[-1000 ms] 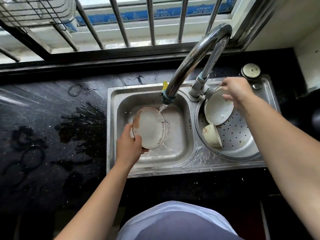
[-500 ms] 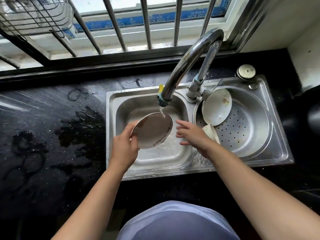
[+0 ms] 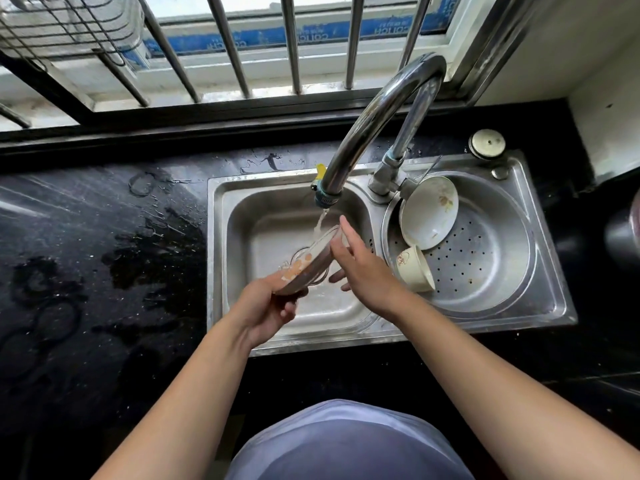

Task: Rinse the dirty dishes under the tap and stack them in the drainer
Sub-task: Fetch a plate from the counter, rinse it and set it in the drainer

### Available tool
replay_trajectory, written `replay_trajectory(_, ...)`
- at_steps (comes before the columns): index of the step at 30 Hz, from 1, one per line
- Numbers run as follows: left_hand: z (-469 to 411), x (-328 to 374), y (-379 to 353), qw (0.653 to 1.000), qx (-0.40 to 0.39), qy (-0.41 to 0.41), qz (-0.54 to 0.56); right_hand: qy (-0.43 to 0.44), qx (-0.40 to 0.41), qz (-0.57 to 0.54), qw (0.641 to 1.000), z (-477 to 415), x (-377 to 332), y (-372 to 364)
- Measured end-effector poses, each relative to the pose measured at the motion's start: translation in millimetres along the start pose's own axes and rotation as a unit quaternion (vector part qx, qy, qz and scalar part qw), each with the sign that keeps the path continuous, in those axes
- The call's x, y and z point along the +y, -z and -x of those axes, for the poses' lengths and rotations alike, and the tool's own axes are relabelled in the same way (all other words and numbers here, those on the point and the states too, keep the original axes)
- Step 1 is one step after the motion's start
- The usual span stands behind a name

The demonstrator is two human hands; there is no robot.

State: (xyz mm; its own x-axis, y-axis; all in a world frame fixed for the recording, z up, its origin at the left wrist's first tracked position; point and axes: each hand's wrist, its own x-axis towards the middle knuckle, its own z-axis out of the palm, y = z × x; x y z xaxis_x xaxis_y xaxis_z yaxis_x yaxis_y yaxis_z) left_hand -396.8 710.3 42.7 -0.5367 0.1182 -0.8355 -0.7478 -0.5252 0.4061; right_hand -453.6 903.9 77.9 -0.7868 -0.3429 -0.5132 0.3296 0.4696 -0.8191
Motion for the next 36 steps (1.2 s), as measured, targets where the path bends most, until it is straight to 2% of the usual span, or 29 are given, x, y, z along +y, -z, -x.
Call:
replay_trajectory(2,2,6,-3,0.999,-0.011,0.034,0.039,0.017,0.03,0.094,0.995,-2,5,3)
replay_trajectory(4,5,16,-5,0.995,-0.014,0.069,0.067,0.046,0.038,0.141,0.988,-6,9,11)
replay_trajectory(6,9,27,-4,0.992,-0.014,0.098,0.075,0.059,0.018,0.095,0.994,-12,8,22)
replay_trajectory(8,13,37,-2,0.989,-0.035,0.124,0.079,0.051,-0.016,-0.008,0.999,-19,2,29)
replay_trajectory(10,16,42,0,0.988,-0.059,0.127,0.068,0.047,-0.022,-0.023,0.998,-26,-5,34)
replay_trajectory(13,14,44,4,0.994,-0.065,0.078,0.045,0.057,0.008,-0.016,0.998,-31,-10,34)
replay_trajectory(16,9,36,7,0.998,-0.052,0.022,0.025,0.008,0.004,-0.163,0.987,-26,-11,25)
replay_trajectory(18,3,25,7,1.0,-0.005,-0.007,-0.016,-0.054,-0.002,-0.268,0.962,-21,-10,13)
replay_trajectory(21,-4,7,6,0.982,0.082,-0.036,-0.164,-0.124,0.026,-0.362,0.924,-17,-6,1)
replay_trajectory(24,-3,-5,6,0.964,0.119,-0.053,-0.233,-0.198,0.044,-0.473,0.857,-15,-2,-2)
replay_trajectory(27,0,-13,1,0.977,0.09,-0.05,-0.186,-0.244,0.04,-0.594,0.766,-11,8,3)
replay_trajectory(29,1,-15,-4,0.997,0.036,-0.045,-0.058,-0.251,0.026,-0.626,0.738,-8,17,3)
replay_trajectory(30,1,-15,-7,0.998,0.014,-0.056,-0.009,-0.252,0.016,-0.617,0.746,-5,22,2)
replay_trajectory(32,-2,-14,-13,0.997,-0.009,-0.077,0.021,-0.259,0.001,-0.564,0.784,1,30,-1)
replay_trajectory(36,-10,-20,-28,0.995,-0.031,-0.079,-0.055,-0.198,0.024,-0.466,0.862,21,41,17)
